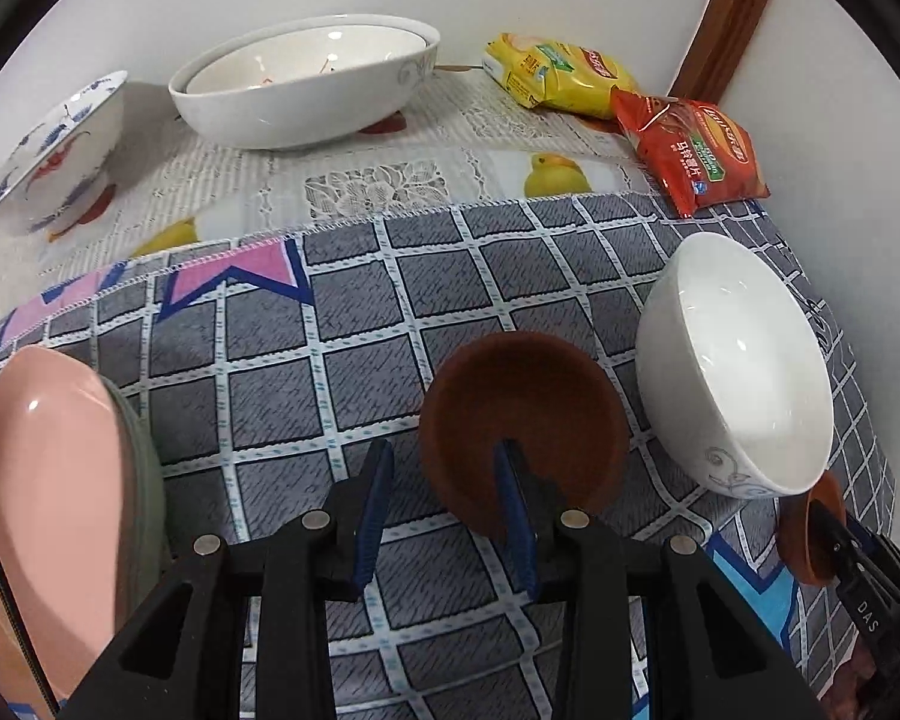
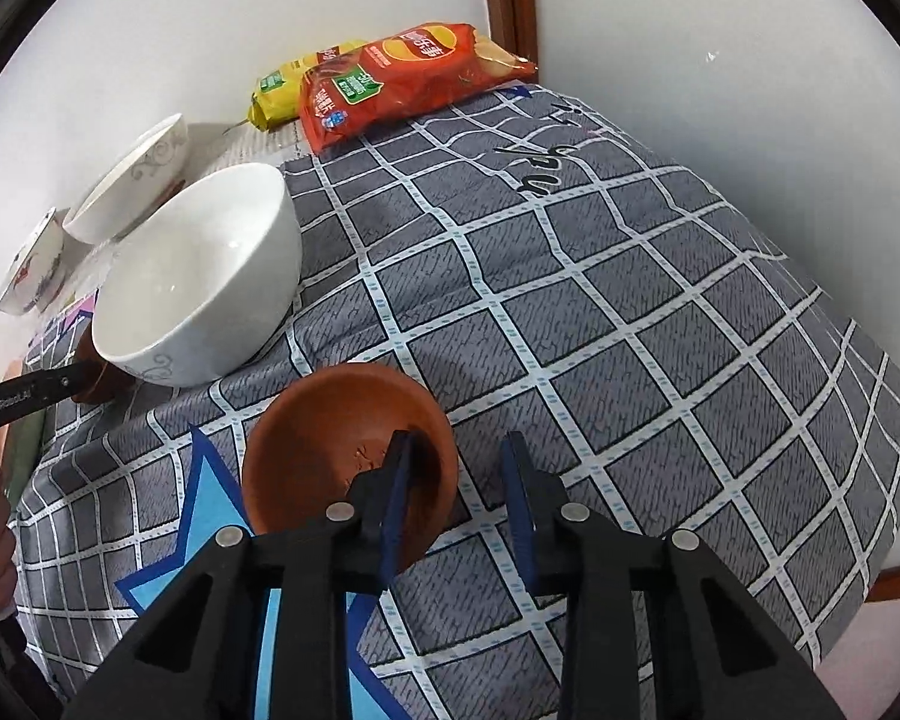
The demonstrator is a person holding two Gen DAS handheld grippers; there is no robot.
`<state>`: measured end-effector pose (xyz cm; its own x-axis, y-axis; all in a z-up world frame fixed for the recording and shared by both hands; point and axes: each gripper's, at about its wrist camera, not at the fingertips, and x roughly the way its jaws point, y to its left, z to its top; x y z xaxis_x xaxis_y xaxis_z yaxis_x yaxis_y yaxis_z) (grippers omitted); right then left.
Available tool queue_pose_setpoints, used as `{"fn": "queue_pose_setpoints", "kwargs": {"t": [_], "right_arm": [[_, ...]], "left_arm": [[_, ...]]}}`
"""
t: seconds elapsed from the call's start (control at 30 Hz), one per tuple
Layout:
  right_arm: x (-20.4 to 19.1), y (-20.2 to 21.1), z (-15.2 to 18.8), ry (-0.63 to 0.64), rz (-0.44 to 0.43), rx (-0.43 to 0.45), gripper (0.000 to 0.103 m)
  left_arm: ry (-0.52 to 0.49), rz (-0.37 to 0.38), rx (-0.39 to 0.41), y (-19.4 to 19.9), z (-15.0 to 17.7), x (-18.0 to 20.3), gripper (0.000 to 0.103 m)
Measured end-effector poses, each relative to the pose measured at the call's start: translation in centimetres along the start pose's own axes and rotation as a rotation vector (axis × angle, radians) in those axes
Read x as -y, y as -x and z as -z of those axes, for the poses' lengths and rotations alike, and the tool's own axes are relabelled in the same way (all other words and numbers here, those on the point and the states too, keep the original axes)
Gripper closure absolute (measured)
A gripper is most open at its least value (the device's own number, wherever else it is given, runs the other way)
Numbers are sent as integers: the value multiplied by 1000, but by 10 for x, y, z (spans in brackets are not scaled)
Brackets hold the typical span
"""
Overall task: Organize plates and bowls
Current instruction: 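Grasp a small brown bowl with the left gripper while the right gripper grasps another, then carry the right gripper's brown bowl over the white bowl while the left gripper holds its bowl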
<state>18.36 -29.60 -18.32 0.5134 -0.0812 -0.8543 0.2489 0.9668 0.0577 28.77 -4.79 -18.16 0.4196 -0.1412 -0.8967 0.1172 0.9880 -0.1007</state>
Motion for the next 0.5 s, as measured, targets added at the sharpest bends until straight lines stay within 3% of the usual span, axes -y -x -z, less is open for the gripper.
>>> {"fn": "queue_pose_setpoints", "kwargs": {"t": [0.5], "right_arm": [[-1,0,6,6,19,76,72]], "left_arm": [[-45,27,48,-8,-2,2,69]]}}
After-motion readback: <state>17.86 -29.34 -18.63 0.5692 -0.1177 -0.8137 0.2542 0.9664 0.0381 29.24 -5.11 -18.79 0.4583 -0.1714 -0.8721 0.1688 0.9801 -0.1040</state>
